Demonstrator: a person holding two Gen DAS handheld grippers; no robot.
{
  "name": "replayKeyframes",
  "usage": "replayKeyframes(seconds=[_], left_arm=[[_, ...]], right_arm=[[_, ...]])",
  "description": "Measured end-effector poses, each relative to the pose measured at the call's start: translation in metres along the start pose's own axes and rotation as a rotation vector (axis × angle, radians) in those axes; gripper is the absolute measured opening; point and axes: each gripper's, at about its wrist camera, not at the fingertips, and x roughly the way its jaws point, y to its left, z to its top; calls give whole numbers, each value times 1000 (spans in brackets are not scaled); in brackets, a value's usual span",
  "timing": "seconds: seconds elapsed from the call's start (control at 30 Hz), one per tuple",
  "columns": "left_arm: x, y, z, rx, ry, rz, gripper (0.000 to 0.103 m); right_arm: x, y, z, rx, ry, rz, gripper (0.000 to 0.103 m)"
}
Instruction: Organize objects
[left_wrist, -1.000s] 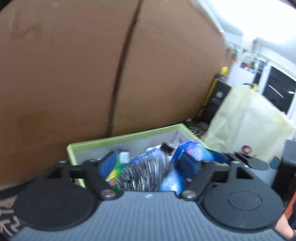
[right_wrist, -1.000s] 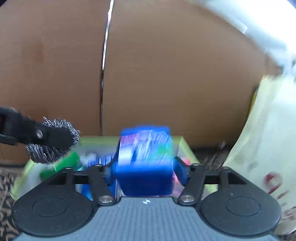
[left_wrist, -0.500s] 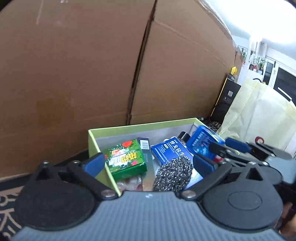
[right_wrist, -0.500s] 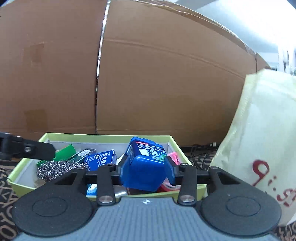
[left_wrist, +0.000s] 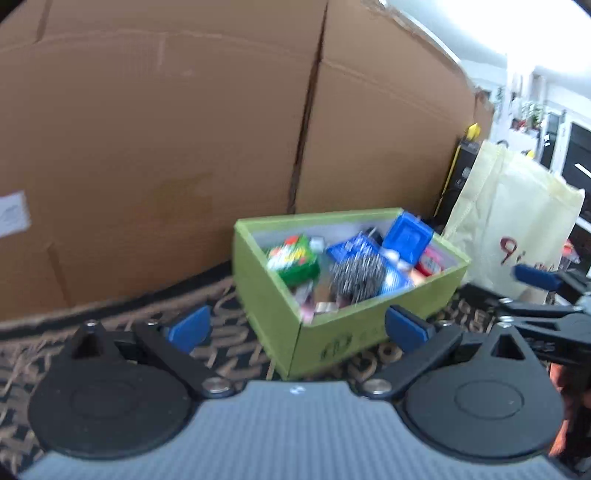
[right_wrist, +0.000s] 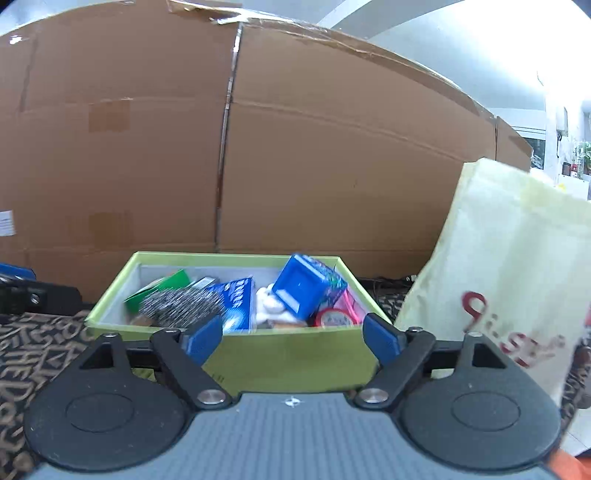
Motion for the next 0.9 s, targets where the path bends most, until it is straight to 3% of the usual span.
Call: replayKeyframes(seconds=[0.2, 0.4, 0.9], left_arm=[[-25, 3, -33, -45, 70, 45, 103], [-39, -9, -49, -10, 79, 127, 103], [-36, -13, -54, 12, 98, 202, 103]], right_arm=[[-45, 11, -9, -44, 35, 7, 95], [-61, 20, -22, -76, 63, -4, 95], [-51, 10, -40, 1, 126, -2, 95]])
